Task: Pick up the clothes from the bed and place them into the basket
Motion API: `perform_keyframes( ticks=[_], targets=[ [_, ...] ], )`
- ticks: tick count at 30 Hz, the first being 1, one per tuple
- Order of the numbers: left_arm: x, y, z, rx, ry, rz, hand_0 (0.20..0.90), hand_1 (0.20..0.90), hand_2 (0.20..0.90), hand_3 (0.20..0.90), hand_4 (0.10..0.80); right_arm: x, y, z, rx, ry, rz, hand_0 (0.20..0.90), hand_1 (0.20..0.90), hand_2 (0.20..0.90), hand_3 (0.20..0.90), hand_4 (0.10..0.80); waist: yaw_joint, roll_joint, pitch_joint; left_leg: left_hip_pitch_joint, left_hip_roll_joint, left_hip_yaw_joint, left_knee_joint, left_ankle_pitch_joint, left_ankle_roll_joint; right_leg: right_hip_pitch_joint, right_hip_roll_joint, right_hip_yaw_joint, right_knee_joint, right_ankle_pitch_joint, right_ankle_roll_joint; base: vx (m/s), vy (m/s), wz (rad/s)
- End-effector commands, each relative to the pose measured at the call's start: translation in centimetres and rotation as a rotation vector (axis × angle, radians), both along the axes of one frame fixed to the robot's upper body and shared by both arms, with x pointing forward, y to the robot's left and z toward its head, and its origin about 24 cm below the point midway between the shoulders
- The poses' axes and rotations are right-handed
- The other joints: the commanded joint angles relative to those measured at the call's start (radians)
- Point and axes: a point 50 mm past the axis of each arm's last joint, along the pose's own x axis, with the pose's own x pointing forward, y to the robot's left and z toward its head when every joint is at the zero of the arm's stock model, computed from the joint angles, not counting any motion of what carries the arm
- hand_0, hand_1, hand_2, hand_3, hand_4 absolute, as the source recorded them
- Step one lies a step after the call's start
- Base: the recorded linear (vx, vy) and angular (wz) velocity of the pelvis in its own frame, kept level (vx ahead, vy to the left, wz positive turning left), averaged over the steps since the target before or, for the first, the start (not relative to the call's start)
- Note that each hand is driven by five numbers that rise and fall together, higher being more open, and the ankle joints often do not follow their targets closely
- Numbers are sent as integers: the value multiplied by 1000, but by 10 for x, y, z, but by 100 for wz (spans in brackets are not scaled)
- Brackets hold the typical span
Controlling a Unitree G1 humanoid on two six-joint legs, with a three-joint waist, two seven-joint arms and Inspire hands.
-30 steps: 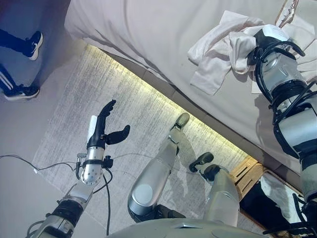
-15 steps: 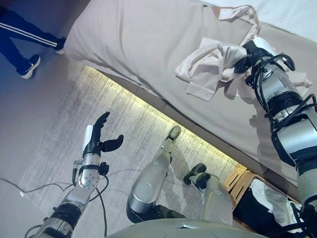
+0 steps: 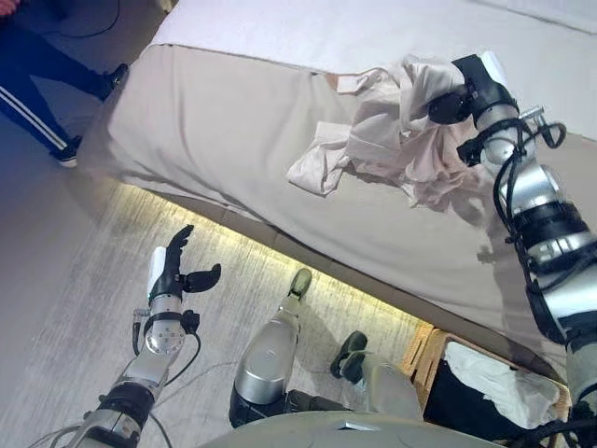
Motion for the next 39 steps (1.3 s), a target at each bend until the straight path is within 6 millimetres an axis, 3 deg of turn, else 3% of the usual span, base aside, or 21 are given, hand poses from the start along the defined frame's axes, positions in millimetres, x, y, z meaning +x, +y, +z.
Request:
perform_keyframes(
  ticks=[1,3,8,15,29,36,39],
  targets=[
    [-18,15,-8,63,29,42,900,900,900,900,800,-16,-11,14,-84,-142,-9,300,300,300,200,100,-67,-42,-220,81,1,95,16,-162,34,0,16,69,-124,154,-3,24,-25,-23],
    [-19,18,-9,70,38,53,900,900,900,900,800,-24,-20,3,-83,-136,-27,300,300,300,200,100,-98,-51,-250,108,7,124,-10,-164,36,11,23,95,-145,165,4,27,-14,-21],
    [-17,21,-10,71,51,76,900,900,900,900,800,-44,-46,-2,-67,-158,-84,300,300,300,200,100,-160,-61,-283,152,17,175,-47,-173,41,19,36,147,-174,183,12,-1,-1,-41],
    [-21,27,-20,94,114,94,900,900,900,900,800,-79,-90,15,-68,-250,-235,300,300,300,200,100,-249,-74,-329,186,30,246,-63,-201,42,18,46,215,-213,205,26,-23,8,-34],
    [-29,40,-28,127,177,122,900,900,900,900,800,-128,-140,31,-108,-316,-420,300,300,300,200,100,-368,-85,-383,216,58,336,-71,-228,35,-10,71,335,-245,232,40,8,9,-34],
    [-26,36,-27,131,171,79,900,900,900,900,800,-147,-159,28,-93,-303,-489,300,300,300,200,100,-407,-83,-392,225,68,357,-69,-234,32,-23,86,377,-239,234,39,13,-22,-20],
    [-23,34,-26,129,167,66,900,900,900,900,800,-147,-161,17,-93,-230,-467,300,300,300,200,100,-416,-80,-394,228,71,360,-68,-236,29,-27,89,387,-237,235,39,1,-31,-14]
  ],
)
